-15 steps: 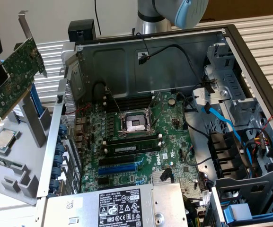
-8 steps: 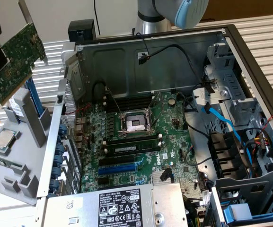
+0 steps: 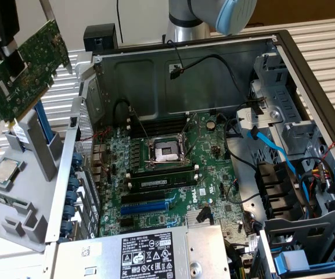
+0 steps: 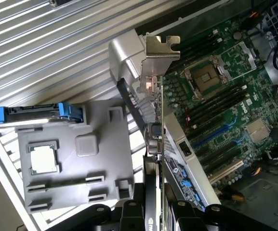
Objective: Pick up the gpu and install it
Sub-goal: 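Pick up the gpu and move the gpu toward the slot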
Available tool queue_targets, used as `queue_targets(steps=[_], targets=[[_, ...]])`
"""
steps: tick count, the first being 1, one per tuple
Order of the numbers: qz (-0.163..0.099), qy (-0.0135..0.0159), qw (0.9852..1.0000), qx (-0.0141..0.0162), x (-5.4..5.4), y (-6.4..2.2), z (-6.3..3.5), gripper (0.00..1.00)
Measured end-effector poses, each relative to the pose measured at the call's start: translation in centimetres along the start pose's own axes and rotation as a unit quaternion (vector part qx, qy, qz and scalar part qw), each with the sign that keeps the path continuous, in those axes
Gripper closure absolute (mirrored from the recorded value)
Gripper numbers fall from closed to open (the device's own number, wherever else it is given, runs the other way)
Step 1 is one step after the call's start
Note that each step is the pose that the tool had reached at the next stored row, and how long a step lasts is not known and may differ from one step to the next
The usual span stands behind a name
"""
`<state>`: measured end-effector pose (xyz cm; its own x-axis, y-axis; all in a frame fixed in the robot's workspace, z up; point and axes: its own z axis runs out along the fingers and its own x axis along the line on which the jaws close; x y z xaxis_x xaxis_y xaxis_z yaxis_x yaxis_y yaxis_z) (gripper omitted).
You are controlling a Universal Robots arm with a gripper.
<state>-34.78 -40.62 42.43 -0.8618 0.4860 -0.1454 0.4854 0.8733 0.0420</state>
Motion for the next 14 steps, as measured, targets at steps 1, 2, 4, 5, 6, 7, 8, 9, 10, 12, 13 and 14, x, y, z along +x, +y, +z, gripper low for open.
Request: queue_targets(steps=[1, 2, 4, 5, 6, 7, 8, 9, 10, 12, 13, 14], targets=[[0.0, 0.0003, 1.0, 0.0002, -0.3, 0.16, -0.01, 0.73], [0.0, 0.0006, 1.0, 0.0003, -0.6, 0.32, 0.01, 0.73], [0.0, 0.0013, 1.0, 0.0007, -1.2, 0.66, 0.05, 0.73], [0.0, 0.0017, 1.0, 0.0009, -1.5, 0.84, 0.08, 0.73], [0.0, 0.0019, 1.0, 0.001, -1.8, 1.01, 0.11, 0.73], [0.0, 0.0022, 1.0, 0.0013, -2.2, 1.2, 0.15, 0.73], [0.0, 0.0024, 1.0, 0.0016, -2.5, 1.39, 0.18, 0.73], [0.0, 0.0025, 1.0, 0.0018, -2.8, 1.58, 0.21, 0.73], [0.0, 0.0026, 1.0, 0.0021, -3.2, 1.77, 0.26, 0.73], [0.0, 0.0027, 1.0, 0.0029, -3.9, 2.17, 0.38, 0.73], [0.0, 0.0028, 1.0, 0.0033, -4.2, 2.38, 0.43, 0.73], [0.0, 0.003, 1.0, 0.0036, -4.6, 2.59, 0.49, 0.73]])
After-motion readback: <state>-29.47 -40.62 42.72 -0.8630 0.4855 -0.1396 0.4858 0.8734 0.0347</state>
